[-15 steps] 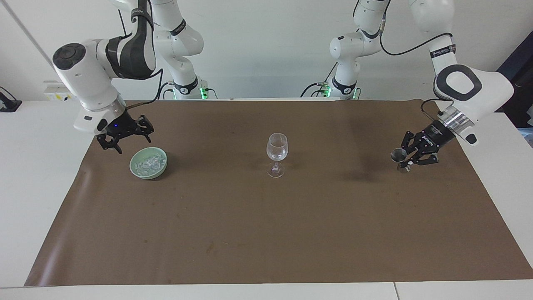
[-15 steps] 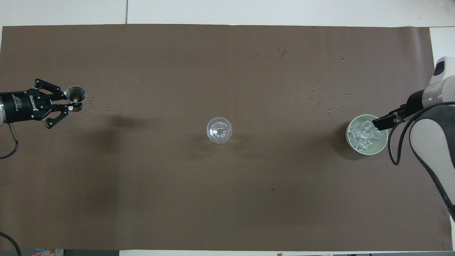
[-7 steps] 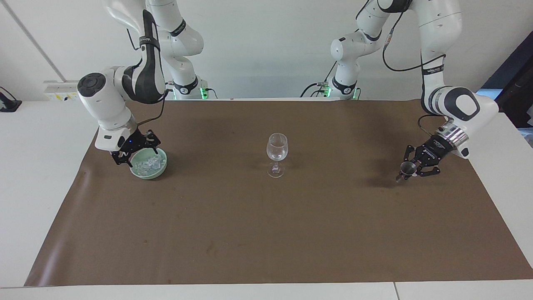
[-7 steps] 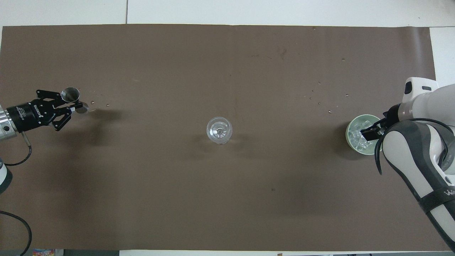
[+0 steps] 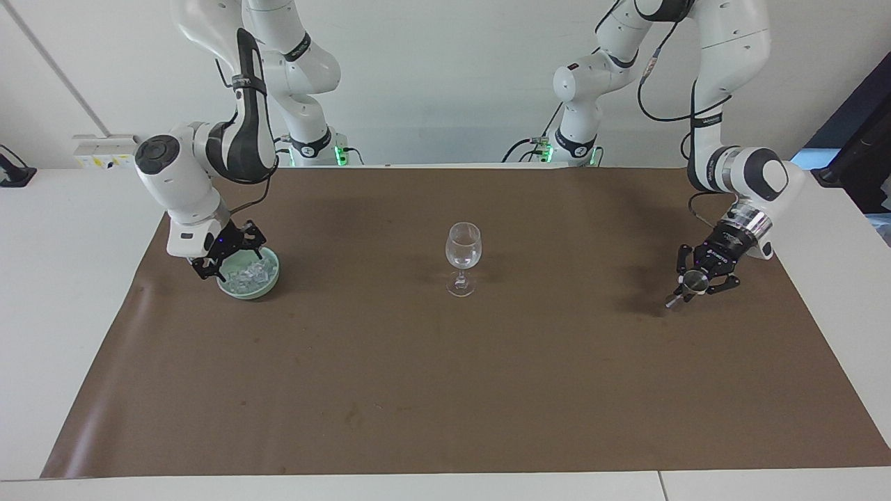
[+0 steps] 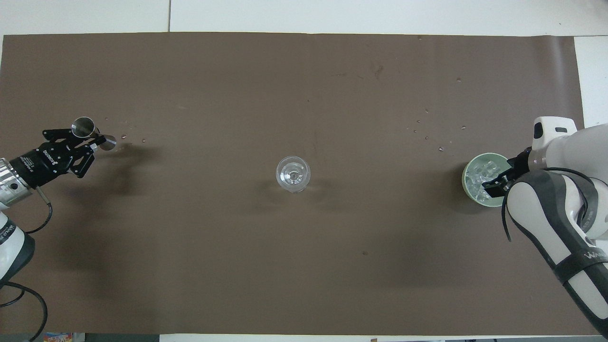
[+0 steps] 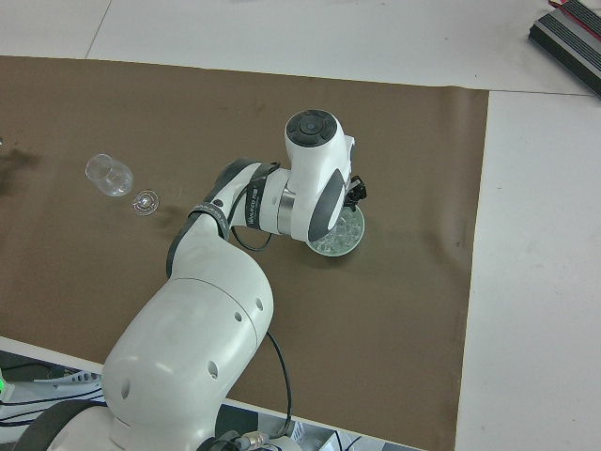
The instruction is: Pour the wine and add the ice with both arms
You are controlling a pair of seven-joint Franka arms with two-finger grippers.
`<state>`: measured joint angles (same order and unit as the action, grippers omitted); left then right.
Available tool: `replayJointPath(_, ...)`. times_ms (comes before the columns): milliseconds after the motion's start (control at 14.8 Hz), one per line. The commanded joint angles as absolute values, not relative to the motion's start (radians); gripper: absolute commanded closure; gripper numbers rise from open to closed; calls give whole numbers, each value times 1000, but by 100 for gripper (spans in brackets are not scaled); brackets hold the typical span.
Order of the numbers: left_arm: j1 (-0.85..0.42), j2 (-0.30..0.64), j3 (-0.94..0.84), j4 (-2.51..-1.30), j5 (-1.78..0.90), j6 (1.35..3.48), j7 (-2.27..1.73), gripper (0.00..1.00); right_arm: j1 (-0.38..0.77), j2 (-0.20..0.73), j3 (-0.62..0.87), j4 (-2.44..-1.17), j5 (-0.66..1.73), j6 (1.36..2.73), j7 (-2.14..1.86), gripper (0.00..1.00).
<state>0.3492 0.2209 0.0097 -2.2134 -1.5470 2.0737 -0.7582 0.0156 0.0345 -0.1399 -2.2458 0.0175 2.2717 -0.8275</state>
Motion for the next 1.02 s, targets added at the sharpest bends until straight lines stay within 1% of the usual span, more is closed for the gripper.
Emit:
replayJointPath(0,370,225,-2,-2266,-1643,2082,-669,100,11,41,-133,-2264,34,2307,-844,19)
replayJointPath(339,374,233,-2,-2302,-1707,2120,-670,100,14,43,-132,-2273,34,2310,-827,20)
replayJointPath(475,379,232,-2,-2312,-1707,2118,-670,100,14,40,-132,-2283,34,2318,-824,23)
replayJointPath(542,380,230,-2,-2312,-1707,2117,-670,67,14,37,-132,-2293,34,2325,-825,23)
replayJointPath(610,380,230,-2,-2312,-1707,2114,-672,1,14,35,-132,-2301,34,2333,-825,24)
replayJointPath(814,382,221,3,-2313,-1701,2080,-676,0,14,34,-132,-2304,34,2335,-824,27)
replayJointPath(881,402,219,5,-2313,-1688,2069,-683,0,14,34,-132,-2304,34,2335,-824,31)
replayJointPath(949,419,216,6,-2313,-1631,2054,-684,0,14,34,-132,-2306,34,2335,-824,32)
